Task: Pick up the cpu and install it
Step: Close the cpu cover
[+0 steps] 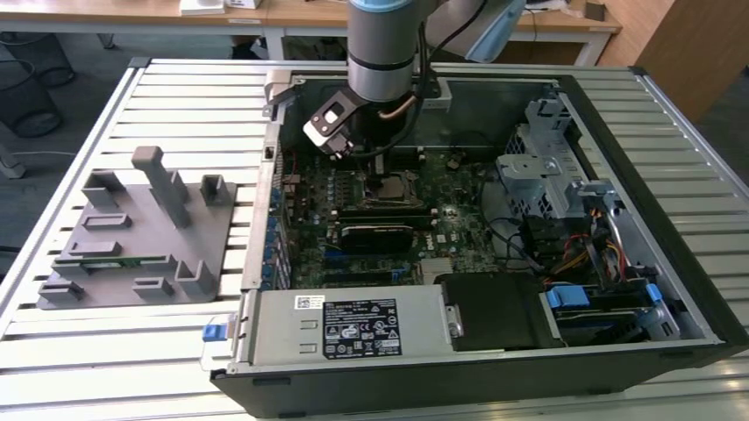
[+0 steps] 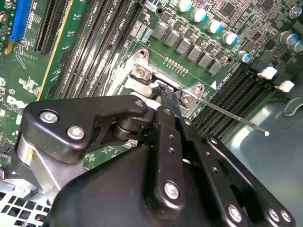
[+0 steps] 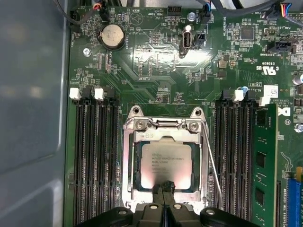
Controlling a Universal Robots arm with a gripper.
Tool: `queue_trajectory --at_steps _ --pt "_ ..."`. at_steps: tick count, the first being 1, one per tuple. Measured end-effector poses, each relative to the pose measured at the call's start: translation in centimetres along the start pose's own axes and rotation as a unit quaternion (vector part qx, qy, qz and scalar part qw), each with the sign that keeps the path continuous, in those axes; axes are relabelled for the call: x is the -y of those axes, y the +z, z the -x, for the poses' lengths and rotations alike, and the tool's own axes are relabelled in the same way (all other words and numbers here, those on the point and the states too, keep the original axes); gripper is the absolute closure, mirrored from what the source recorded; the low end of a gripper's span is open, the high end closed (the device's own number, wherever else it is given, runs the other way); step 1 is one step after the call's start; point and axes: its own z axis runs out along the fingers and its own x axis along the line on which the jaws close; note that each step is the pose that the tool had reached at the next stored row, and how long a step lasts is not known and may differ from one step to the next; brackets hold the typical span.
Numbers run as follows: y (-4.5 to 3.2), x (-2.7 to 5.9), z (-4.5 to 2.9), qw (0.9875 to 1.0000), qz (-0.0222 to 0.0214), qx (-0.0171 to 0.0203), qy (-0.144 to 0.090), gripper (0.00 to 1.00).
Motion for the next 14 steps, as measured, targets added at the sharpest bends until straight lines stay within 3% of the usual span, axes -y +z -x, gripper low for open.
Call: queue_trajectory --at_steps 8,14 --pt "0.41 0.02 -0.06 1.0000 -0.0001 0.0001 0.000 0.89" --pt "-0.22 0.01 -0.07 1.0000 0.0001 -0.0001 0.000 0.89"
